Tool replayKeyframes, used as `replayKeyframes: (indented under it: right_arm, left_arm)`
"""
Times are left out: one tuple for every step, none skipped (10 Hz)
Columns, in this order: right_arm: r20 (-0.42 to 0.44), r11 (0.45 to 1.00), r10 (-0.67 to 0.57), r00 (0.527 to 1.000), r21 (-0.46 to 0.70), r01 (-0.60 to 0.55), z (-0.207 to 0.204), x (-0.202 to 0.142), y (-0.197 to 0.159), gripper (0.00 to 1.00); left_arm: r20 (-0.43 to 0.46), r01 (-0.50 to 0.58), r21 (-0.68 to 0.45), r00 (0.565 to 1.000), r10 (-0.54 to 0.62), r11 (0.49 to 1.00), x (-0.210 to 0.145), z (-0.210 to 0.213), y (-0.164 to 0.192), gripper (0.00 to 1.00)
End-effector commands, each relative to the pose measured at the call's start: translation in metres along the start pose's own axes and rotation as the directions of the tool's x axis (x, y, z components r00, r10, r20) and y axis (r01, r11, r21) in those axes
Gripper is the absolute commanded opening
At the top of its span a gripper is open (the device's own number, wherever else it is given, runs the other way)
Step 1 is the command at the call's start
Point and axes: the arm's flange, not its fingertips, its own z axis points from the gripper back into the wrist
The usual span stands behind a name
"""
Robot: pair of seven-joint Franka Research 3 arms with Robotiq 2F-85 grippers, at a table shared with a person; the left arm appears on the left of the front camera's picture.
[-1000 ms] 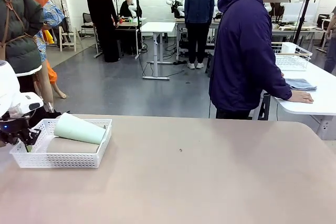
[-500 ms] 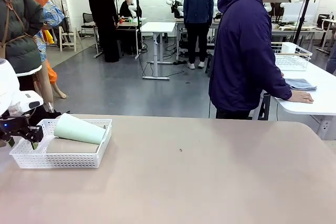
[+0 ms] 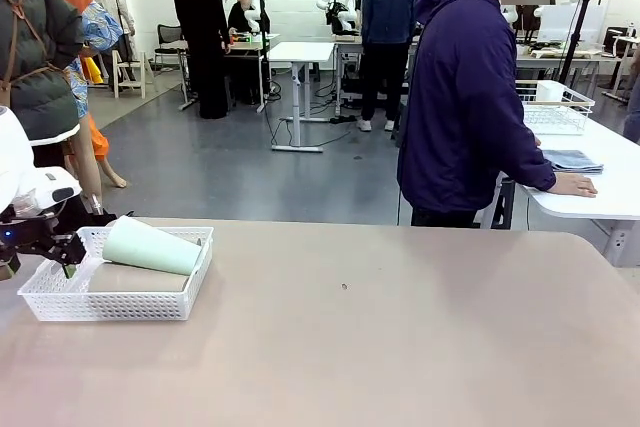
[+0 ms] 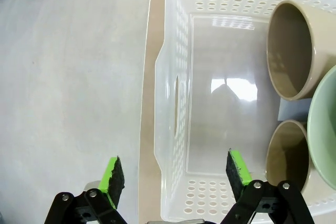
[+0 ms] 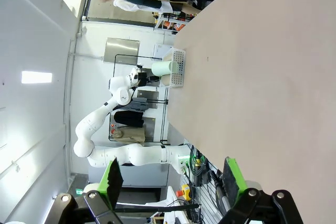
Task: Clean and organize the cups into the basket.
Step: Move the Organizing basket back to the left side of the table.
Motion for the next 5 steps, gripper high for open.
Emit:
replayKeyframes:
  right_arm:
    - [0.006,1.000,-0.012,1.000,-0.008,0.012,-0.001,-0.001,0.001,1.00]
    - [0.006,1.000,-0.012,1.000,-0.008,0.012,-0.001,-0.001,0.001,1.00]
    - [0.006,1.000,-0.012,1.000,-0.008,0.012,-0.001,-0.001,0.001,1.00]
    - [0.006,1.000,-0.012,1.000,-0.008,0.012,-0.001,-0.001,0.001,1.00]
    - [0.006,1.000,-0.012,1.000,-0.008,0.012,-0.001,-0.001,0.001,1.00]
  left_arm:
    - [-0.019,-0.074,0.043,0.997,0.074,0.996,-0.005,0.005,-0.007,1.00]
    - [-0.029,-0.111,0.024,0.993,0.112,0.994,-0.010,0.018,-0.012,1.00]
    - [-0.014,-0.118,0.000,0.993,0.118,0.993,-0.030,0.042,-0.023,1.00]
    - [0.032,-0.129,-0.008,0.991,0.129,0.992,-0.055,0.071,-0.034,1.00]
    - [0.077,-0.172,0.003,0.982,0.171,0.985,-0.080,0.101,-0.041,1.00]
